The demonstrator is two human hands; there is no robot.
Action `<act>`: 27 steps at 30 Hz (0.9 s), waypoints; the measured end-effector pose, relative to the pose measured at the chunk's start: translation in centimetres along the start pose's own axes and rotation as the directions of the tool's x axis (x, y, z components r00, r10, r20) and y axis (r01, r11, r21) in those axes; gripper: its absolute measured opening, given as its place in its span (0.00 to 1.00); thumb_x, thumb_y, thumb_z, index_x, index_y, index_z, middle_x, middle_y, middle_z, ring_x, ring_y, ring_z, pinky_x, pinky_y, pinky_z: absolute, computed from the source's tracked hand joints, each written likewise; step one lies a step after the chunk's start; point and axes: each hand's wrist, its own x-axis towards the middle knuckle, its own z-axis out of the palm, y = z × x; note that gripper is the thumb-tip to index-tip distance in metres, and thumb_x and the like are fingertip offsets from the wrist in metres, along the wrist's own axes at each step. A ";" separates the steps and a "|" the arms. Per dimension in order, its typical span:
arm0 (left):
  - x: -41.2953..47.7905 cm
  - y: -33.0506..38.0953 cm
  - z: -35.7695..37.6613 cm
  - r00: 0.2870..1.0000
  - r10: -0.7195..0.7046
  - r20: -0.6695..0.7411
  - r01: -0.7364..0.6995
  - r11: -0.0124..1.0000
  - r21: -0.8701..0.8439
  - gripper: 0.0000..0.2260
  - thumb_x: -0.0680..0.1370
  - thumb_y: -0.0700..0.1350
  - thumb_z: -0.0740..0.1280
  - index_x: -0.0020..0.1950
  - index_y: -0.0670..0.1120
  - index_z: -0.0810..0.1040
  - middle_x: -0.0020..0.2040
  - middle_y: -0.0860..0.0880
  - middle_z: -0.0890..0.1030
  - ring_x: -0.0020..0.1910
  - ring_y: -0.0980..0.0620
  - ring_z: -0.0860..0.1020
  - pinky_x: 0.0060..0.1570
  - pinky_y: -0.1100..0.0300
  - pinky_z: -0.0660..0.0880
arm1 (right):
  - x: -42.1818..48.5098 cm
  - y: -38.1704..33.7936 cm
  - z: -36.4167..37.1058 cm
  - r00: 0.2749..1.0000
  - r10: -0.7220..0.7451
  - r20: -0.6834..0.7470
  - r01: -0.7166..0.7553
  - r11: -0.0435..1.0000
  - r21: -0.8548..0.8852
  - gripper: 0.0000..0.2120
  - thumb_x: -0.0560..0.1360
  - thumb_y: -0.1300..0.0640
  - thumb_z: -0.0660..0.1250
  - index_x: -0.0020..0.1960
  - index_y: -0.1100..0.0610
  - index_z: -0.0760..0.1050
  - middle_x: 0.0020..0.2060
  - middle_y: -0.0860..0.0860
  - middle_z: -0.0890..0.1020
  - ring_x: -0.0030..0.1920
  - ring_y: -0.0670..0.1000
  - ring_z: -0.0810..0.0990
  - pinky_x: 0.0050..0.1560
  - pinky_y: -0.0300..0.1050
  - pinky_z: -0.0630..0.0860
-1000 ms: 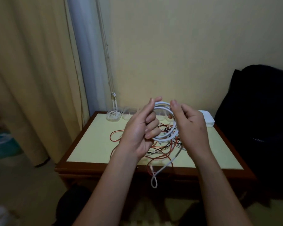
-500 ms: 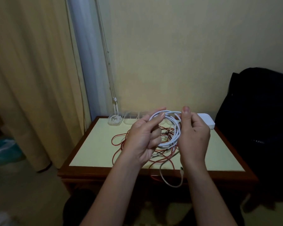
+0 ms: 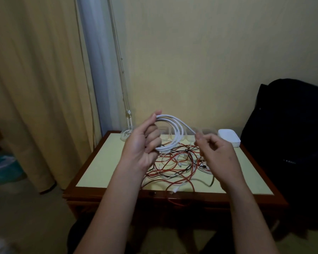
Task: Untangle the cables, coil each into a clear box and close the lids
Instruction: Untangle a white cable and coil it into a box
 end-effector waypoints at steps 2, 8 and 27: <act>0.2 1.1 -0.5 1.000 0.022 0.003 -0.021 0.992 -0.125 0.08 0.78 0.41 0.64 0.53 0.40 0.80 0.24 0.55 0.59 0.16 0.58 0.58 0.12 0.65 0.56 | -0.1 1.2 -0.7 1.000 0.014 0.008 -0.014 0.999 -0.050 0.15 0.79 0.46 0.68 0.41 0.55 0.80 0.30 0.49 0.74 0.33 0.44 0.71 0.33 0.36 0.67; 0.5 3.0 -2.2 0.996 0.080 0.030 -0.065 0.939 -0.337 0.10 0.79 0.41 0.63 0.57 0.41 0.80 0.26 0.54 0.61 0.18 0.57 0.59 0.14 0.62 0.59 | -0.2 4.8 -1.8 0.993 0.080 -0.090 -0.087 0.993 -0.083 0.09 0.77 0.48 0.71 0.43 0.52 0.80 0.35 0.51 0.82 0.40 0.48 0.80 0.42 0.42 0.75; -0.3 -1.8 -0.9 0.952 0.234 0.197 -0.280 0.406 0.870 0.19 0.84 0.43 0.60 0.75 0.47 0.69 0.40 0.47 0.82 0.34 0.52 0.81 0.37 0.58 0.81 | -1.5 -0.2 1.1 0.964 -0.248 0.097 0.265 0.918 -0.294 0.21 0.83 0.49 0.62 0.32 0.46 0.66 0.29 0.42 0.74 0.33 0.45 0.71 0.34 0.38 0.63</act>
